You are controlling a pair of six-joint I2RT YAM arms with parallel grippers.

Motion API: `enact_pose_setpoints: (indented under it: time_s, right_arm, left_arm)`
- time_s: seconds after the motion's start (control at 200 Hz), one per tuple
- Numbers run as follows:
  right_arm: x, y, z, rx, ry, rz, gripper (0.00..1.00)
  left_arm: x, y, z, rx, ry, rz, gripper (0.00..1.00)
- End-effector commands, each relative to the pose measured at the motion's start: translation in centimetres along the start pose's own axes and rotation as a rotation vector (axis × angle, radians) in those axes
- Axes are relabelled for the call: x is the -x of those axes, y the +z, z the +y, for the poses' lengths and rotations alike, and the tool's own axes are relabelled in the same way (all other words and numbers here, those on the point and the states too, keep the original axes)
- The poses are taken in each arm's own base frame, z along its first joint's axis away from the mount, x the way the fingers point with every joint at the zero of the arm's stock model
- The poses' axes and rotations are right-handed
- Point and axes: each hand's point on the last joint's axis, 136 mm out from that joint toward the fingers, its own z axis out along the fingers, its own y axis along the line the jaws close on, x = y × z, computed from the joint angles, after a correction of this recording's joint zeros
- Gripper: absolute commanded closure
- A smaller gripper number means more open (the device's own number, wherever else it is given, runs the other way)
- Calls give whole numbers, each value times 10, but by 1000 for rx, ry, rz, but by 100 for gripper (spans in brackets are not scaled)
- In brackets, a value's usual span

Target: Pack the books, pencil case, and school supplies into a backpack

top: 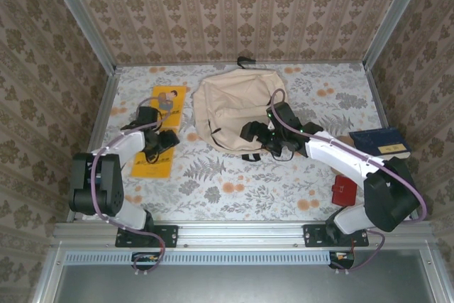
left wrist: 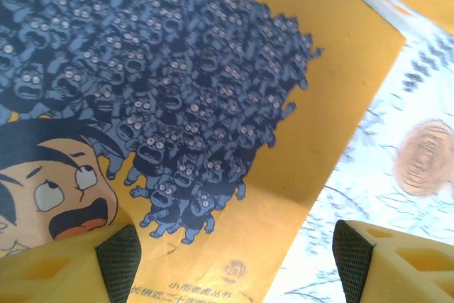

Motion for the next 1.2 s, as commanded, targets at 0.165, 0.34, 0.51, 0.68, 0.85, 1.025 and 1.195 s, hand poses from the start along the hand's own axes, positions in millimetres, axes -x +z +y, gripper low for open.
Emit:
enact_pose_setpoints:
  time_s: [0.165, 0.34, 0.51, 0.68, 0.85, 1.025, 1.195]
  right_arm:
    - [-6, -14, -18, -57, -1, -26, 8]
    - [-15, -20, -29, -74, 0, -30, 9]
    - [-28, -22, -33, -79, -123, -41, 10]
    - [-49, -15, -24, -130, -319, -6, 13]
    - [-66, 15, -8, -141, -419, 43, 13]
    - [-74, 53, 21, -140, -507, 105, 15]
    - [-84, 87, 42, -155, -563, 191, 30]
  left_arm:
    - [-111, 8, -61, -123, -20, 226, 24]
    - [-132, -8, -93, -166, 113, 222, 24]
    - [-115, -38, -104, -230, 240, 130, 20]
    - [-89, -57, -70, -163, 220, 45, 11]
    - [-81, -55, -27, -134, 80, 24, 0]
    - [-87, -51, -4, -103, 26, 18, 0]
    - [-101, -38, -2, -164, -12, 69, 11]
